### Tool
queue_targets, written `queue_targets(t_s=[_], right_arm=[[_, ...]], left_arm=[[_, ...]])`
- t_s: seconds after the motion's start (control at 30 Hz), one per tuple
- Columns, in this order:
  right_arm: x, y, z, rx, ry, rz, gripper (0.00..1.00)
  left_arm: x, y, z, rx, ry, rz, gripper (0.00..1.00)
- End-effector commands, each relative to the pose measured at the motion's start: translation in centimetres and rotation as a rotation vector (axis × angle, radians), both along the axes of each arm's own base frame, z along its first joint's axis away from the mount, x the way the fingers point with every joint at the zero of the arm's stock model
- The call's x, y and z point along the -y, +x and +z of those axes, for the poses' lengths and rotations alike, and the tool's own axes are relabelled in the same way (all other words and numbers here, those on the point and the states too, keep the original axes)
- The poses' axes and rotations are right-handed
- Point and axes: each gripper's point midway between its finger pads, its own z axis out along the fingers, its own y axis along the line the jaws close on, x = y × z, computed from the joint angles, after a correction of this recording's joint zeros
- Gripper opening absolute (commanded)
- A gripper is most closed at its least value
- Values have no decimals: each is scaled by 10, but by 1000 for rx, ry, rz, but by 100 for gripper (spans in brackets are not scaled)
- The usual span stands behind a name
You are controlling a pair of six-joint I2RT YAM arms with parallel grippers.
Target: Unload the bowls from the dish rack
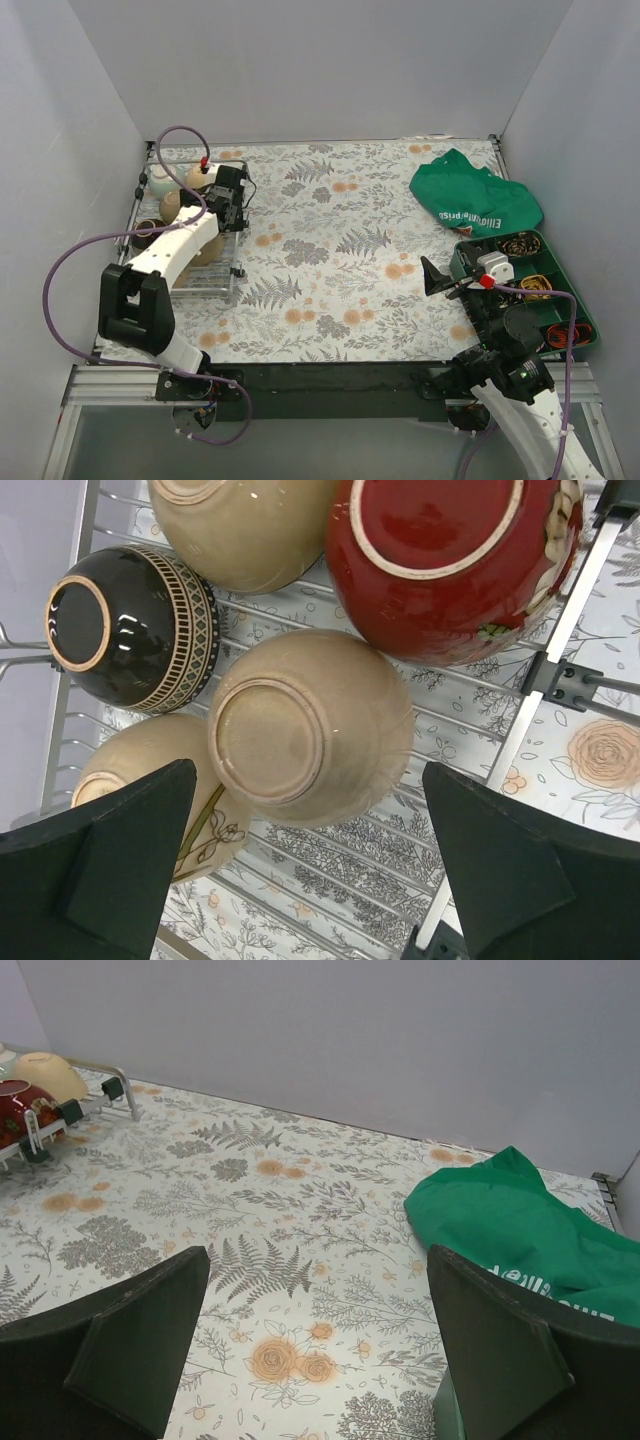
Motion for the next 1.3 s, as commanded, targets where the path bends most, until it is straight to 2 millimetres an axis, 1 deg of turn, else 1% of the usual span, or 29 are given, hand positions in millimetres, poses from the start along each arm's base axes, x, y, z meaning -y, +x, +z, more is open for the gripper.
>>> queue_targets(t_s=[0.0, 0.03, 0.13, 0.4, 0.63, 0.93, 1.03, 1.13, 1.17, 1.23, 1.27], right_arm=[[19, -30, 45, 194, 131, -9, 99], [19, -30, 45, 192, 131, -10, 99], [20, -30, 45, 193, 133, -13, 99], [20, -30, 45, 190, 134, -16, 99], [20, -30, 45, 189, 134, -16, 99], [21, -30, 45, 187, 133, -17, 99], [21, -30, 45, 187, 134, -19, 99], [21, -30, 44, 186, 133, -20, 99], [21, -30, 44, 186, 133, -20, 99], [21, -30, 44, 187, 134, -20, 99], [21, -30, 45, 186, 135, -20, 98]], left_arm=[[-6, 6, 9, -6, 123, 29, 98], [-3, 7, 2, -26, 137, 22, 98], [-1, 9, -10, -69, 178, 12, 98], [-2, 9, -22, -129, 295, 13, 98], [2, 6, -35, -191, 349, -18, 98], [-1, 2, -53, -272, 416, -11, 98], [4, 1, -57, -287, 378, -12, 98], [15, 5, -54, -264, 297, -34, 98], [17, 6, -48, -243, 277, -40, 98], [22, 8, -46, -220, 237, -62, 98], [24, 9, -42, -194, 218, -68, 98]])
